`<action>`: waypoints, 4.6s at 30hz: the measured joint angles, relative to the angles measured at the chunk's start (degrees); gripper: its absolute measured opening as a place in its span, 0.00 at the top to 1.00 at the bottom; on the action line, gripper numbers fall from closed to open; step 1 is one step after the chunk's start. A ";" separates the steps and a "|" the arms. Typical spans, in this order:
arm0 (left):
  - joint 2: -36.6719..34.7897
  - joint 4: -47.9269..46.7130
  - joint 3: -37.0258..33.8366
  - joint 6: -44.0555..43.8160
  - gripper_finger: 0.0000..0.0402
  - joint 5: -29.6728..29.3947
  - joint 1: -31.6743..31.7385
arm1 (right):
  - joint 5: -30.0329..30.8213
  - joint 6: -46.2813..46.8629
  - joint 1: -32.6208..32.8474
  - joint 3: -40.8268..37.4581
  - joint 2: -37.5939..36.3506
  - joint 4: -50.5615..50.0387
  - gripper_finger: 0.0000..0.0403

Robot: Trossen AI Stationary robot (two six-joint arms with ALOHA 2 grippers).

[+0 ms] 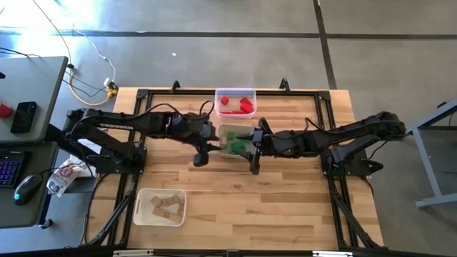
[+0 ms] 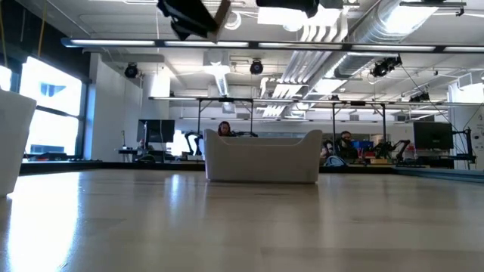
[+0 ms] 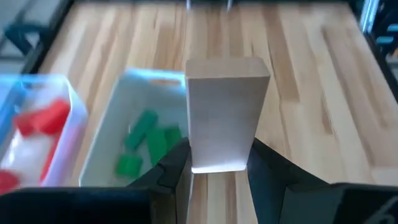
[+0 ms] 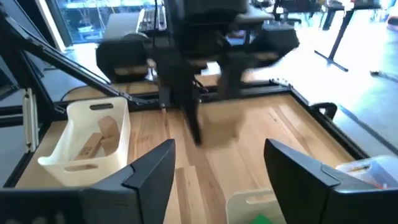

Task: Sort & place blocks by color
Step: Put the brown rectangular block into the bottom white bin, then return to home position

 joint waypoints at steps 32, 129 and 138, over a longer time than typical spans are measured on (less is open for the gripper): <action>-5.70 -30.73 -9.07 -28.02 0.73 0.43 -28.16 | 0.02 4.33 0.02 0.01 -0.04 -3.59 0.42; -66.62 38.34 -66.84 -3.94 0.54 7.02 -13.84 | -0.03 12.28 -11.41 -41.46 -33.22 9.61 0.42; -66.60 38.90 -66.86 -0.21 0.54 8.15 -9.26 | 0.04 10.80 -11.39 -48.24 -45.39 9.83 0.42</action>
